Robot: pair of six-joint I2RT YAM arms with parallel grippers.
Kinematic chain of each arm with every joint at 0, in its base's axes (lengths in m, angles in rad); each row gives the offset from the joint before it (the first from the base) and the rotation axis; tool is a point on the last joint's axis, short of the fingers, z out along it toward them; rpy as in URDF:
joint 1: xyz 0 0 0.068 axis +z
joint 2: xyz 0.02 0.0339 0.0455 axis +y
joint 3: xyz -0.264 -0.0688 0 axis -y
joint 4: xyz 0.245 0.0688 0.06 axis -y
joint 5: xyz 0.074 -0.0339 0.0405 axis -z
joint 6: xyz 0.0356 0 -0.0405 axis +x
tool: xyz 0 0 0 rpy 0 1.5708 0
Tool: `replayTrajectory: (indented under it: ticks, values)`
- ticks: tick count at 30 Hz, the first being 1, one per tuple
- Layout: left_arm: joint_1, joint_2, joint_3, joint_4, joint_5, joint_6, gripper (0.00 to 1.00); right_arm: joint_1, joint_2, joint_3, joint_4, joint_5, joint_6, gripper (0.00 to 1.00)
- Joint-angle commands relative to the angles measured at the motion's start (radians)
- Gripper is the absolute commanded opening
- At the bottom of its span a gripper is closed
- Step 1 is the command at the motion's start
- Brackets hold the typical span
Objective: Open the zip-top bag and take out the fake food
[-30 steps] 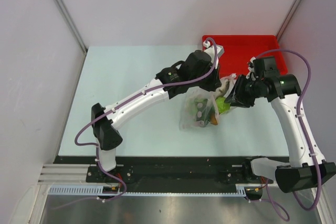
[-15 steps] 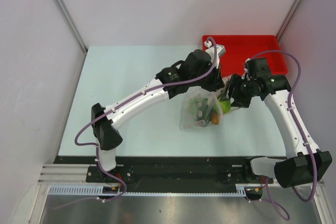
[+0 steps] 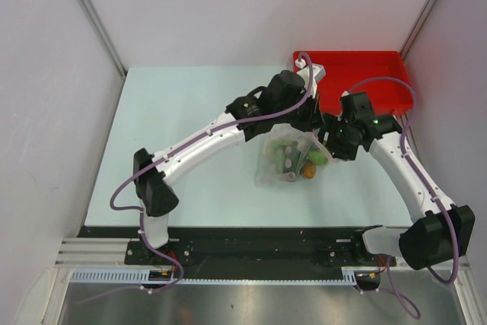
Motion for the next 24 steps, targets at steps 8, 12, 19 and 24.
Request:
replayTrajectory:
  ticks: [8, 12, 19, 24]
  values:
    - [0.001, -0.069, -0.043, 0.101, 0.025, -0.02, 0.0, 0.063, -0.005, -0.051, 0.113, 0.124, 0.04, 0.4]
    - [0.009, -0.103, -0.119, 0.128, 0.012, -0.028, 0.0, 0.063, -0.04, -0.049, 0.117, 0.104, 0.038, 0.19]
    - [0.029, -0.104, -0.152, 0.141, 0.017, -0.041, 0.0, 0.051, -0.172, -0.034, 0.107, -0.002, 0.095, 0.0]
    - [0.038, -0.083, -0.123, 0.124, 0.029, -0.028, 0.0, 0.011, -0.25, 0.012, 0.094, -0.034, 0.102, 0.0]
